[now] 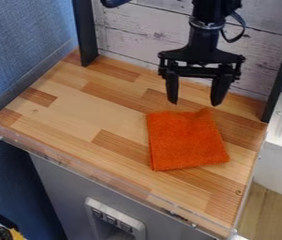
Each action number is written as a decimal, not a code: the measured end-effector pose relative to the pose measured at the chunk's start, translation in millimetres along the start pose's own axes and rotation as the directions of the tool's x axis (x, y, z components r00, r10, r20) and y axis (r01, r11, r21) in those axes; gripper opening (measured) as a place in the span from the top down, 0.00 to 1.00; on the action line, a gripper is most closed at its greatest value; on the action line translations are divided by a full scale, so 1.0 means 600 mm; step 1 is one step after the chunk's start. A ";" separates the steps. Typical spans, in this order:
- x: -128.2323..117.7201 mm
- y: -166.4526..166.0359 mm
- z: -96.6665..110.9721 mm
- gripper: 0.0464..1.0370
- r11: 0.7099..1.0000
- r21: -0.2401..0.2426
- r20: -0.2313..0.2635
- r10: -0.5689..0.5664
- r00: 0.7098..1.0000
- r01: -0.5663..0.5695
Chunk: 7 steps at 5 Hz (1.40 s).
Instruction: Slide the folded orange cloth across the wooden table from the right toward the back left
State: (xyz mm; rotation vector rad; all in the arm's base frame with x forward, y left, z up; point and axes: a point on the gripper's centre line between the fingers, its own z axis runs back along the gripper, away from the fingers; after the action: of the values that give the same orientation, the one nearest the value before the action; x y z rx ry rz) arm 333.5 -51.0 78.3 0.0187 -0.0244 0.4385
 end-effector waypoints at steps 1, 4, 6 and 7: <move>-0.018 -0.002 -0.005 0.04 1.000 -0.001 -0.018 0.026 0.999 -0.026; -0.043 -0.011 -0.025 0.66 0.997 -0.018 -0.018 0.070 0.997 -0.070; -0.045 -0.017 -0.067 0.98 0.998 -0.019 -0.025 0.067 0.997 -0.068; -0.042 -0.024 -0.082 0.98 0.999 -0.016 -0.030 0.050 0.998 -0.050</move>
State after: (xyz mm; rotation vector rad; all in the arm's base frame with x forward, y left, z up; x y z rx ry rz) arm 317.8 -73.7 28.2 -0.0052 0.0009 0.4883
